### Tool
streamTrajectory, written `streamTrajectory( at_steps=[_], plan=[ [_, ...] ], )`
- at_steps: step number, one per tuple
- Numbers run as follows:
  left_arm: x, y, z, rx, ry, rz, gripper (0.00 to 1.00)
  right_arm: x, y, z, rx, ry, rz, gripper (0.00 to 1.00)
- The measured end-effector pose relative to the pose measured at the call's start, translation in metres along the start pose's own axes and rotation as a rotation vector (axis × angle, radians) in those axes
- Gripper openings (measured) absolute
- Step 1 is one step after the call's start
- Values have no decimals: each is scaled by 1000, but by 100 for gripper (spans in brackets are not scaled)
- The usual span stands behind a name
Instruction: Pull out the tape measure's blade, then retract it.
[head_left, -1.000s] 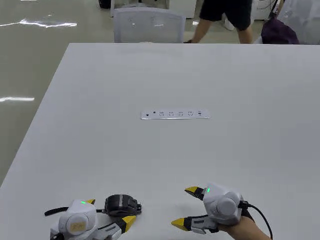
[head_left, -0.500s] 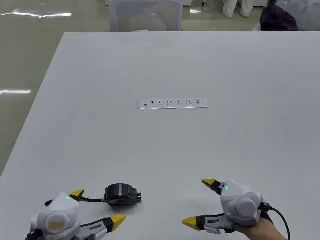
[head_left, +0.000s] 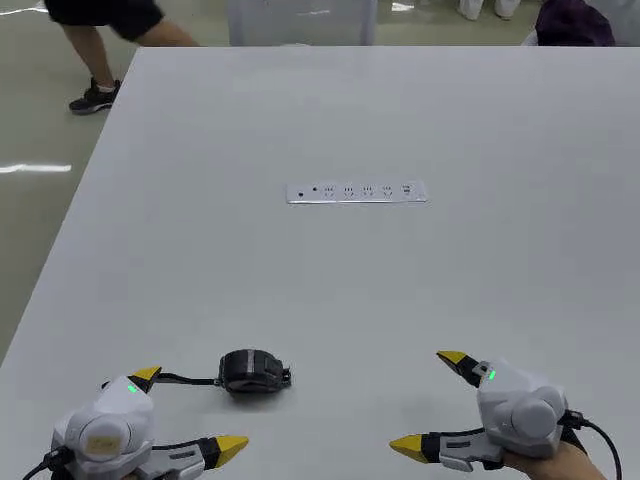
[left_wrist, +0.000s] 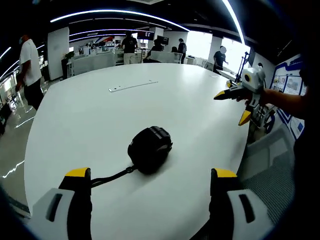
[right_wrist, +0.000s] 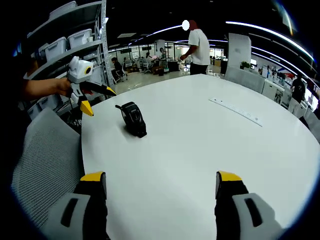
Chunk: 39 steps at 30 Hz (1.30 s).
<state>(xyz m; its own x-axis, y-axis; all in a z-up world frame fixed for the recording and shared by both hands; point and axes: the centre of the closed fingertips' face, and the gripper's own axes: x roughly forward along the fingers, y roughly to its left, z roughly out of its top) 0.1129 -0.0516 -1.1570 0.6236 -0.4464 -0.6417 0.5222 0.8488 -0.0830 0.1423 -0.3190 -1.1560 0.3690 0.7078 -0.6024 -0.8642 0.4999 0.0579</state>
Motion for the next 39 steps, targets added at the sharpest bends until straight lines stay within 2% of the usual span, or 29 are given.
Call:
streamTrajectory(
  at_steps=[6, 14, 16, 28, 39],
  plan=[
    [-7, -3, -3, 11, 15, -19, 99, -9, -2, -4, 5, 3, -16, 95],
    [-15, -7, -1, 42, -12, -42, 99, -19, -5, -5, -7, 5, -54, 96],
    [-16, -7, -1, 45, -8, -43, 99, -21, -5, -3, -15, 7, -63, 96],
    [-19, -4, -2, 58, 1, -30, 99, -25, -3, 4, -4, -14, -69, 96],
    [-19, -2, -3, 54, 1, -20, 99, -25, -3, 3, -3, -11, -69, 96]
  ],
)
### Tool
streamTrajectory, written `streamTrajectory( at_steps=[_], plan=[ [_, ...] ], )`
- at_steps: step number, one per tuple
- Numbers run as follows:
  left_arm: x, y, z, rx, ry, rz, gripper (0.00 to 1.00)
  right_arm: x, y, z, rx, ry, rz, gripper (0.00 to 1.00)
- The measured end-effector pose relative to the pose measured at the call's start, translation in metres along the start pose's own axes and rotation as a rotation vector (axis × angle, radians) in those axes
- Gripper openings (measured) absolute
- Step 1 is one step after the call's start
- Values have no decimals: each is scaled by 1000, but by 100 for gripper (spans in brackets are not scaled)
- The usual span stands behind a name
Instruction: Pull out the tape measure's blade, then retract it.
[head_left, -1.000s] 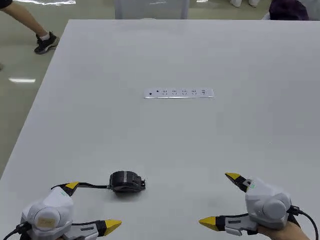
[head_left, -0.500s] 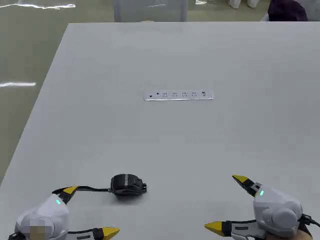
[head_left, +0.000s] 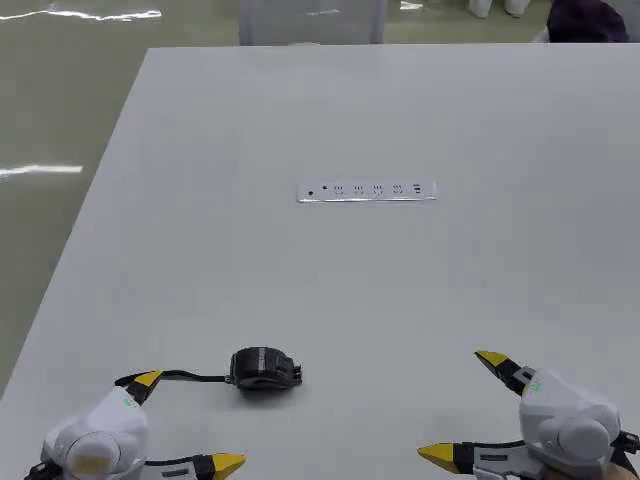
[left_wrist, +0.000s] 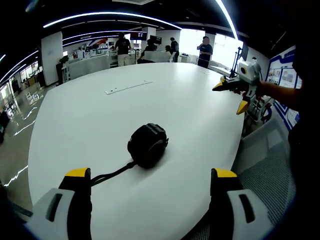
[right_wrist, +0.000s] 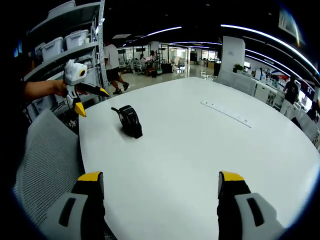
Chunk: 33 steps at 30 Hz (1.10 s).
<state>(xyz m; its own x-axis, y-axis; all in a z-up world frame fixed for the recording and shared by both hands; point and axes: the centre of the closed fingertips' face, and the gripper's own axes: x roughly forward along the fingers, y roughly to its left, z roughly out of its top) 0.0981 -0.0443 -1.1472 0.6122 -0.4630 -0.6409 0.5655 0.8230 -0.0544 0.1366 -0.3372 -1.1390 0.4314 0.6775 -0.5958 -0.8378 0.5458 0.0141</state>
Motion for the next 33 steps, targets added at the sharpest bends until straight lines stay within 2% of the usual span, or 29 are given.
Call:
streamTrajectory(
  at_steps=[17, 33],
  plan=[
    [1, 2, 6, -5, -13, 12, 99, 0, 2, 1, -1, 1, 2, 96],
    [1, 3, 1, -1, -3, 16, 99, -1, 2, 1, 2, -1, 3, 96]
  ],
)
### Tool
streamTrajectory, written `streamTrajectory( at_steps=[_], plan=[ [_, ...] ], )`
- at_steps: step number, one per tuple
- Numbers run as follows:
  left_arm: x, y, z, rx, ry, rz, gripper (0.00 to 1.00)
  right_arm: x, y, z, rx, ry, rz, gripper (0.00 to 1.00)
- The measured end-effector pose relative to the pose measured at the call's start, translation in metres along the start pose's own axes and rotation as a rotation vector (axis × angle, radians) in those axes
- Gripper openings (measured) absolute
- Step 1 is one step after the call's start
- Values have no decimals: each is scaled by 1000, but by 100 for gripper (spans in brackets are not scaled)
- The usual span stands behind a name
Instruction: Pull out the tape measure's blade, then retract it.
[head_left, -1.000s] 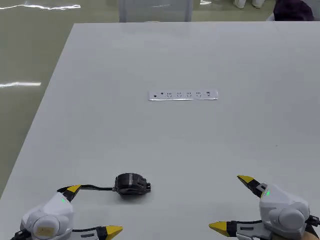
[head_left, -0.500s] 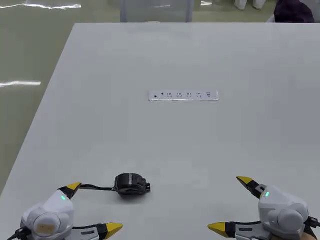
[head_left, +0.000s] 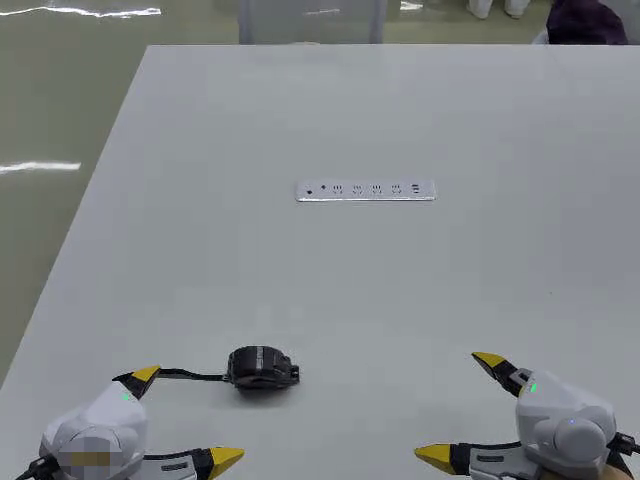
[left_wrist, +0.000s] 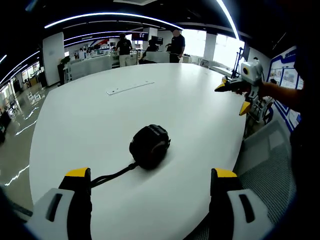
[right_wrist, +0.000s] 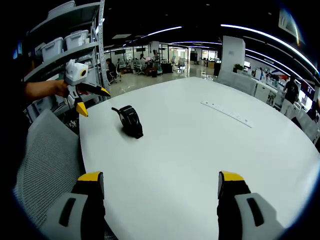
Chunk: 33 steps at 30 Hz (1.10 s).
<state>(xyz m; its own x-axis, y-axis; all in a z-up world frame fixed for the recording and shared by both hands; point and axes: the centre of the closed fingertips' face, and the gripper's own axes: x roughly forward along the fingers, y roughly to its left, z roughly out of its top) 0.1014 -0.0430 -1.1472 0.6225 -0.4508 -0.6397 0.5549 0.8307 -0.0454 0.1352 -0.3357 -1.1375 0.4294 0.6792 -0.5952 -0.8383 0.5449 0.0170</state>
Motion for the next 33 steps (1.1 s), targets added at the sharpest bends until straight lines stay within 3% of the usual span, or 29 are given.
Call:
streamTrajectory(
  at_steps=[33],
  plan=[
    [-1, 2, -3, 0, 7, 1, 99, 0, 1, 1, -1, 0, 2, 96]
  ],
)
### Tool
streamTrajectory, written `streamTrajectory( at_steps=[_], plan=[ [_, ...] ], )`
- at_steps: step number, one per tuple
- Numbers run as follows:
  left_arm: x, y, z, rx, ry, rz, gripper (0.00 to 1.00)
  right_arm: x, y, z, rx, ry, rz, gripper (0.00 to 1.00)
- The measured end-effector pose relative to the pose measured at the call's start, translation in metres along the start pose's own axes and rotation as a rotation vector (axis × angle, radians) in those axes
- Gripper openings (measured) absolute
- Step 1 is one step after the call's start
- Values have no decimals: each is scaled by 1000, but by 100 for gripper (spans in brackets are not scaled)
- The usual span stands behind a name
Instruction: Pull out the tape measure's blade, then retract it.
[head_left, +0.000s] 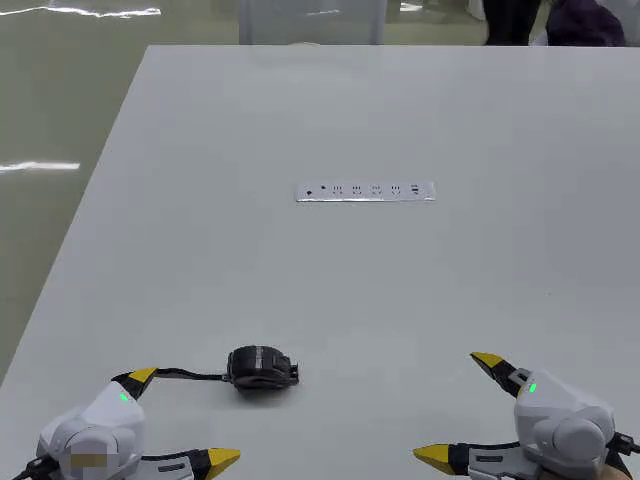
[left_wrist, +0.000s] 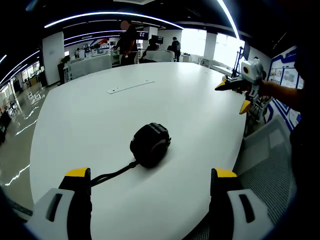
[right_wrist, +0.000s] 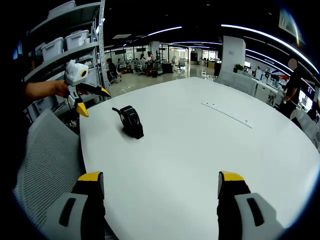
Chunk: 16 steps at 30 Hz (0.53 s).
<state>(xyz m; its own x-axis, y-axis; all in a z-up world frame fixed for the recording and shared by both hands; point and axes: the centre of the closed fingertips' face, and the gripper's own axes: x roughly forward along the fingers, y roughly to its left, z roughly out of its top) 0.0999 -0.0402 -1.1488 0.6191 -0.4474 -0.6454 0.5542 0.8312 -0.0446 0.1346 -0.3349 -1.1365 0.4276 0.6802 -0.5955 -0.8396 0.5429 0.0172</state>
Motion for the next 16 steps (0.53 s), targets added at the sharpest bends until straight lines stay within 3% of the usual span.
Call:
streamTrajectory(
  at_steps=[16],
  plan=[
    [0, -1, 0, 1, 1, -3, 99, -1, 0, 0, 0, 2, -1, 96]
  ],
)
